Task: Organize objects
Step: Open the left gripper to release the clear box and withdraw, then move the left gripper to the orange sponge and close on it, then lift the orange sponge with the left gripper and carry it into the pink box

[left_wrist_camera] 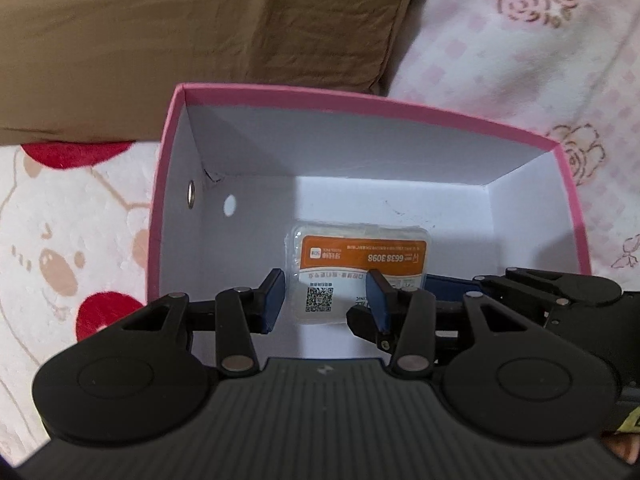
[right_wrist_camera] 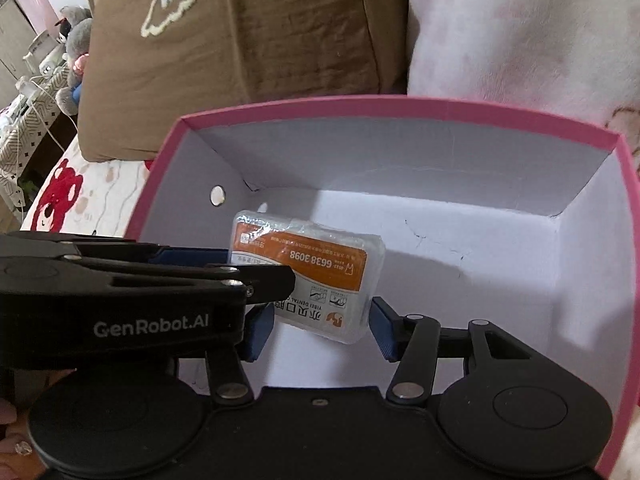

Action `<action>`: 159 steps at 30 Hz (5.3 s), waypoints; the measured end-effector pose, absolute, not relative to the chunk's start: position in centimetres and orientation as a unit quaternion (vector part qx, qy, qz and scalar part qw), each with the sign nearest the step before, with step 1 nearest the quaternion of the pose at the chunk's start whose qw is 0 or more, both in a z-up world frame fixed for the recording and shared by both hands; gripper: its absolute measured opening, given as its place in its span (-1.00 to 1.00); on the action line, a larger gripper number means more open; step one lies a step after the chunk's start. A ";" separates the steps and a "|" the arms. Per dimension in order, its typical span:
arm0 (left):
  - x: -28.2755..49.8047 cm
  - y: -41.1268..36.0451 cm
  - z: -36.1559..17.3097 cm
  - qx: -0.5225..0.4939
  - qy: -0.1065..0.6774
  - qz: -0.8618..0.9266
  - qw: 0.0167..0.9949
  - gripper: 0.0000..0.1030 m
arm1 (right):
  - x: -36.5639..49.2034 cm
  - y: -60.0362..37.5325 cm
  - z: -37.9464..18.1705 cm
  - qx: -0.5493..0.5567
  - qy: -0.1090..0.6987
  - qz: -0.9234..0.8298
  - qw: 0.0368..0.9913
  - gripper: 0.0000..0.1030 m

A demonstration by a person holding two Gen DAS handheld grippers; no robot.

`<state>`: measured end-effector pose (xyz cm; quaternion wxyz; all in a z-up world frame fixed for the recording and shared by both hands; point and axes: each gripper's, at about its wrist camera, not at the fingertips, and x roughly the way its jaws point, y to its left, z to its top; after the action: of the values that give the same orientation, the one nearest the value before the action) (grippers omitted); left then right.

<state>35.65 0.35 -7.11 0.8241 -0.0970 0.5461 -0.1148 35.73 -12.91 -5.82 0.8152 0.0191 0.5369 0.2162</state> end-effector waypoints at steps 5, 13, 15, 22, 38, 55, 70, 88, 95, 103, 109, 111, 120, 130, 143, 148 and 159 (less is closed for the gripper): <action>36.3 -0.2 -8.2 -0.102 0.552 -0.112 0.820 -0.17 | 36.2 -12.6 -6.9 0.012 0.549 0.193 0.813 0.11; 37.0 -0.6 -8.9 -0.093 0.552 -0.093 0.824 -0.20 | 37.5 -12.3 -7.4 0.016 0.557 0.187 0.809 0.11; 37.1 -0.7 -9.0 -0.094 0.547 -0.090 0.827 -0.19 | 37.7 -12.3 -7.5 0.021 0.560 0.186 0.807 0.11; 36.3 -0.5 -8.7 -0.096 0.536 -0.094 0.833 -0.15 | 37.7 -12.2 -7.5 0.014 0.548 0.194 0.813 0.11; 29.3 0.2 -0.4 -0.052 0.492 -0.165 0.854 0.19 | 28.5 -17.3 0.7 -0.048 0.451 0.241 0.858 0.37; 18.7 -0.5 3.6 -0.014 0.497 -0.186 0.847 0.35 | 16.4 -18.2 4.9 -0.126 0.386 0.304 0.861 0.37; 14.4 -2.6 2.8 0.043 0.521 -0.210 0.826 0.50 | 10.6 -20.2 4.5 -0.141 0.380 0.328 0.853 0.38; 12.4 -3.5 -1.9 0.031 0.556 -0.237 0.796 0.76 | 8.2 -19.4 -1.2 -0.181 0.413 0.343 0.824 0.76; 11.6 -2.9 -4.8 0.000 0.557 -0.236 0.797 0.76 | 8.4 -18.4 -4.0 -0.184 0.418 0.355 0.816 0.59; 11.7 -2.0 -8.7 -0.070 0.563 -0.237 0.788 0.72 | 10.1 -16.3 -6.0 -0.265 0.436 0.381 0.771 0.26; 11.9 -2.5 -11.1 -0.081 0.546 -0.240 0.799 0.64 | 11.6 -16.5 -7.0 -0.275 0.456 0.387 0.753 0.23; 11.9 -2.8 -11.5 -0.086 0.536 -0.255 0.800 0.47 | 11.9 -16.5 -7.7 -0.277 0.466 0.390 0.744 0.22; 12.0 -3.0 -12.5 -0.099 0.511 -0.265 0.812 0.20 | 13.0 -17.1 -9.5 -0.252 0.459 0.371 0.767 0.22; 13.6 -2.7 -15.2 -0.175 0.531 -0.257 0.788 -0.38 | 12.9 -16.9 -10.9 -0.277 0.432 0.340 0.788 0.04; 13.4 -2.1 -15.5 -0.208 0.501 -0.251 0.802 -0.65 | 13.2 -17.6 -11.2 -0.249 0.412 0.334 0.811 -0.15; 12.8 -2.2 -14.5 -0.191 0.484 -0.259 0.814 -0.62 | 12.6 -17.7 -10.5 -0.249 0.396 0.340 0.816 -0.15; 12.6 -0.7 -13.5 -0.212 0.486 -0.265 0.805 -0.59 | 12.2 -17.3 -9.2 -0.245 0.384 0.347 0.820 -0.15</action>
<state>12.59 -0.65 -13.55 0.8053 -0.2123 0.4858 -0.2654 12.19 -17.35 -9.18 0.8201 -0.2450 0.3835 0.3469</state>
